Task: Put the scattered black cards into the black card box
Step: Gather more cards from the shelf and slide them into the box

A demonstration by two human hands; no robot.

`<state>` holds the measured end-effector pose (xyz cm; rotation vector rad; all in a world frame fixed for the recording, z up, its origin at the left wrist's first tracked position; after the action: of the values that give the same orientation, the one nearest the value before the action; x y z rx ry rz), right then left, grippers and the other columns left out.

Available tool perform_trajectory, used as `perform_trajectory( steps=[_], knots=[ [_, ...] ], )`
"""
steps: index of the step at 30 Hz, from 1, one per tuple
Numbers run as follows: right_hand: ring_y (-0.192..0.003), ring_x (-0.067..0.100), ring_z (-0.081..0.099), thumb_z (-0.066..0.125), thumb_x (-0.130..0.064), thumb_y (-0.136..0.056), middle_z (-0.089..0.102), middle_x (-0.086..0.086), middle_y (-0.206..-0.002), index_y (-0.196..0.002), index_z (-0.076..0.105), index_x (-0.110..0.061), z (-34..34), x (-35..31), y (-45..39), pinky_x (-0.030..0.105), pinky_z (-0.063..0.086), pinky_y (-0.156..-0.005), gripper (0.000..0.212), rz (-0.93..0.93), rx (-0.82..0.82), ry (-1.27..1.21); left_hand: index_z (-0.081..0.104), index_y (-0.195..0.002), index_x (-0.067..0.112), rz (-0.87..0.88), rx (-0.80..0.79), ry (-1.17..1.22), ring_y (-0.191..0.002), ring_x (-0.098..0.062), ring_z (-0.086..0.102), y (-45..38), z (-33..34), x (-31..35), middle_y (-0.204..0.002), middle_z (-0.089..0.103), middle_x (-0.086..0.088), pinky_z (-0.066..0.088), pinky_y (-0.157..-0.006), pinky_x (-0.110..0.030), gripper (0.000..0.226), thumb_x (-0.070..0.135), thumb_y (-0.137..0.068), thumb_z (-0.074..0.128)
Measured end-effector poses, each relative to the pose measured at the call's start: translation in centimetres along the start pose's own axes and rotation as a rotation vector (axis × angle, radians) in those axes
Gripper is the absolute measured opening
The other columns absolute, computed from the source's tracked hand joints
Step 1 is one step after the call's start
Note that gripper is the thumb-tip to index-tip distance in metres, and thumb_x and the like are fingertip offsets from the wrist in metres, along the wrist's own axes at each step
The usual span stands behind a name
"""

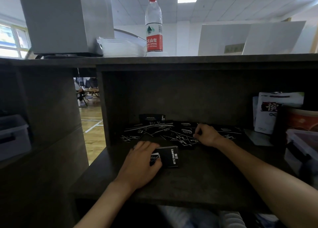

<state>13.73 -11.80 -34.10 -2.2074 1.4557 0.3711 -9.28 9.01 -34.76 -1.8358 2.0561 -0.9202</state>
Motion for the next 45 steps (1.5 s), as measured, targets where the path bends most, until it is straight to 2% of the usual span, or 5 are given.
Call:
perform_trajectory(
  steps=[8,19,26,30,45],
  knots=[
    [-0.092,0.019,0.067,0.066,-0.01,-0.09,0.064,-0.004,-0.091,-0.104,0.063,-0.016,-1.2,-3.9,3.7,0.012,0.047,-0.059,0.015,-0.05,0.041,-0.3,0.05,-0.131,0.033,0.005,-0.012,-0.008,-0.128,-0.004,0.037,0.0,0.0,0.0,-0.132,0.049,0.016,0.037,-0.105,-0.033,0.044,0.043,-0.088,0.052],
    [-0.094,0.019,0.068,0.041,-0.002,-0.091,0.073,0.014,-0.105,-0.097,0.074,-0.007,3.4,-10.8,10.1,0.03,0.053,-0.082,0.034,-0.085,-0.495,-0.961,0.035,-0.146,0.038,0.025,-0.047,-0.027,-0.131,-0.006,0.034,0.1,0.2,0.1,-0.135,0.045,0.015,0.035,-0.109,-0.04,0.059,0.047,-0.089,0.046],
    [-0.079,0.015,0.064,0.058,-0.034,-0.096,0.068,0.002,-0.092,-0.097,0.062,-0.021,-2.7,-4.9,4.0,0.027,0.048,-0.065,0.014,0.064,0.224,-0.155,0.044,-0.133,0.039,0.015,-0.047,-0.029,-0.11,-0.003,0.037,0.1,0.2,0.0,-0.114,0.045,0.02,0.043,-0.091,-0.035,0.05,0.053,-0.085,0.04],
    [-0.115,0.028,0.058,0.064,-0.065,-0.081,0.06,0.008,-0.124,-0.124,0.054,-0.012,-0.2,-2.2,3.5,0.035,0.048,-0.091,0.069,0.293,0.003,0.054,0.045,-0.13,0.041,0.005,-0.048,-0.021,-0.108,-0.002,0.036,0.1,0.3,0.0,-0.112,0.045,0.021,0.043,-0.09,-0.034,0.05,0.055,-0.083,0.037],
    [-0.051,0.01,0.054,0.058,-0.015,-0.094,0.067,0.005,-0.094,-0.103,0.067,-0.021,-1.5,-4.3,9.4,0.021,0.037,-0.039,0.015,0.168,-0.238,-0.496,0.053,-0.122,0.029,0.012,-0.002,-0.009,-0.114,-0.006,0.044,0.0,-0.1,0.3,-0.119,0.051,0.015,0.043,-0.091,-0.024,0.042,0.047,-0.084,0.051]
  ],
)
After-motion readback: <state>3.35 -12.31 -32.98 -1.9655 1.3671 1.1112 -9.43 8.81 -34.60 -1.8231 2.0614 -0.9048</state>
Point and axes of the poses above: each hand's wrist, its own y-axis away from the middle knuckle, its own z-axis out of the palm, x = y × z, the point moved 6 cm from there along -y, towards the middle knuckle
